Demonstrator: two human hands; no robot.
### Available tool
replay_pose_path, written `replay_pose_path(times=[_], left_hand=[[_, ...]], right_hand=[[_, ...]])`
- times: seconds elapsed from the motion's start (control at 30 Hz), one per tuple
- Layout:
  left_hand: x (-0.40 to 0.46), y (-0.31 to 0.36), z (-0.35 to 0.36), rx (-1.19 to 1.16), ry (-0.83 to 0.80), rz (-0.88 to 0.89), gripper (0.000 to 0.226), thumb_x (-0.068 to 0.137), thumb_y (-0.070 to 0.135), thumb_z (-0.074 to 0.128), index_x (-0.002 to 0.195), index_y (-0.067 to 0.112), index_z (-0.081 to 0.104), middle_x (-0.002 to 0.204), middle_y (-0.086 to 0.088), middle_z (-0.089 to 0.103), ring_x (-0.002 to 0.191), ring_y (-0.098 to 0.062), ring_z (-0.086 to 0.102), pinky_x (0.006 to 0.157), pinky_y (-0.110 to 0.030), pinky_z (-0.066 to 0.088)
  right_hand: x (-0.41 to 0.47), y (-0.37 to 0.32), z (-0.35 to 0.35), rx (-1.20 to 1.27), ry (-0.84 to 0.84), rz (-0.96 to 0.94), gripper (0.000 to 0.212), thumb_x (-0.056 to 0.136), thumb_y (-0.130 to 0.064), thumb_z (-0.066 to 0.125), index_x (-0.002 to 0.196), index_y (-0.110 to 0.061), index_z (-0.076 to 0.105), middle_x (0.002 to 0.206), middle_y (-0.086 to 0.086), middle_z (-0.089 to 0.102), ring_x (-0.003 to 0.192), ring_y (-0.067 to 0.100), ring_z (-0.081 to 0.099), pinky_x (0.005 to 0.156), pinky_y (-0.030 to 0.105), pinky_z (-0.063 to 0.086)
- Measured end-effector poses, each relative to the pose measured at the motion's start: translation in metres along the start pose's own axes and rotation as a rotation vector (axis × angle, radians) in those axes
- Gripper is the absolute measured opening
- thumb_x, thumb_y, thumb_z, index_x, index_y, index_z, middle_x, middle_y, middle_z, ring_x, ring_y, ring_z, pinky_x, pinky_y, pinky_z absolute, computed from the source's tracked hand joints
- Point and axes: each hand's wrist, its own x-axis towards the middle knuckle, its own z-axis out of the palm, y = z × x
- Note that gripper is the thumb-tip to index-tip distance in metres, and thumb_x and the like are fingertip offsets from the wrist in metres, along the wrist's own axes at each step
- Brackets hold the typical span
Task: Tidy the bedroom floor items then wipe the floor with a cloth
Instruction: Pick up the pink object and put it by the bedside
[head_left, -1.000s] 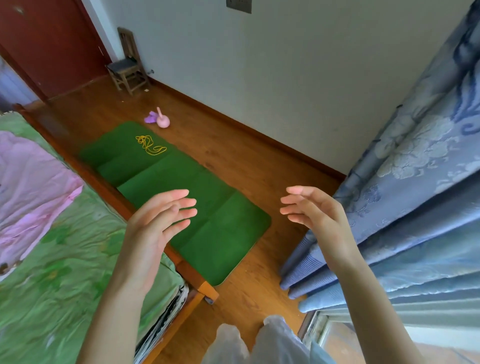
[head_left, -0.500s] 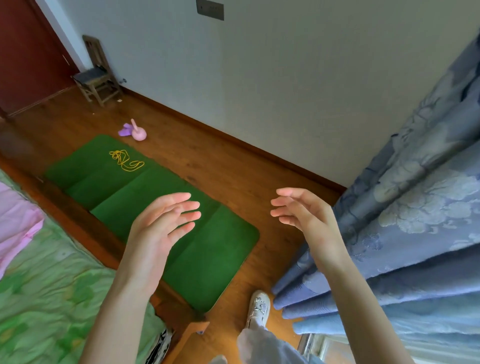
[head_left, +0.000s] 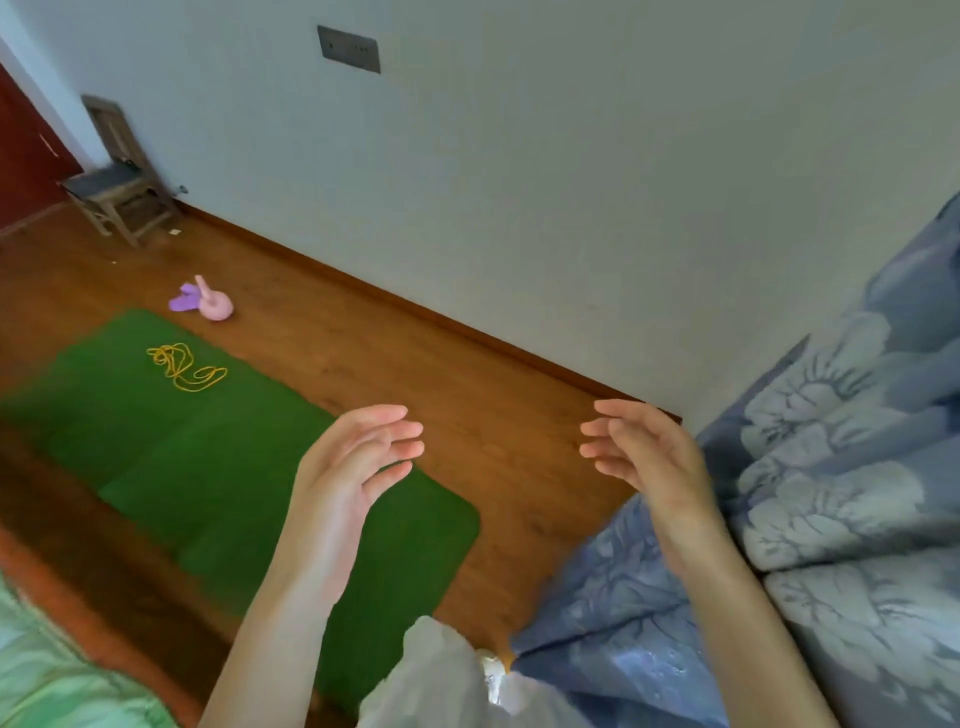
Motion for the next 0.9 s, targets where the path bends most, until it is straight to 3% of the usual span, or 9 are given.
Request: replay_pose_path(times=[0.17,0.33,0.4,0.9], left_hand=[[0.041,0.0,0.032,-0.002,-0.057,-0.013,0.025,0.071,0.012,0.066,0.096,0.013,0.066,0.091,-0.005,0.071,0.088,-0.02,0.068,0.078,-0.024,0.054],[0.086,0.002,0.067,-0.008,-0.129,0.003,0.013,0.085,0.008,0.058,0.093,0.014,0.067,0.089,-0.005,0.071,0.085,-0.017,0.068,0.076,-0.022,0.054],[0.107,-0.002,0.08,0.019,-0.143,-0.022,0.018,0.089,0.005,0.051,0.093,0.014,0.066,0.089,-0.004,0.072,0.085,-0.017,0.068,0.074,-0.021,0.053],[0.309,0.013,0.168,0.077,-0.262,-0.053,0.024,0.093,0.001,0.043,0.099,0.012,0.063,0.085,0.001,0.071,0.081,-0.012,0.067,0.072,-0.019,0.054]], right_hand=[[0.031,0.003,-0.024,0.03,0.061,0.002,0.021,0.094,-0.003,0.047,0.095,-0.015,0.064,0.084,0.002,0.07,0.07,0.011,0.066,0.062,0.018,0.053],[0.066,0.006,-0.04,0.038,0.135,0.016,0.021,0.093,-0.002,0.047,0.095,-0.014,0.064,0.085,0.004,0.07,0.071,0.013,0.066,0.062,0.018,0.053],[0.083,0.007,-0.046,0.04,0.159,0.023,0.021,0.092,-0.002,0.047,0.095,-0.015,0.064,0.086,0.005,0.069,0.071,0.013,0.066,0.062,0.019,0.053],[0.246,-0.004,-0.074,0.001,0.317,0.125,0.022,0.094,-0.002,0.046,0.1,-0.012,0.065,0.091,0.008,0.07,0.081,0.022,0.066,0.072,0.028,0.053]])
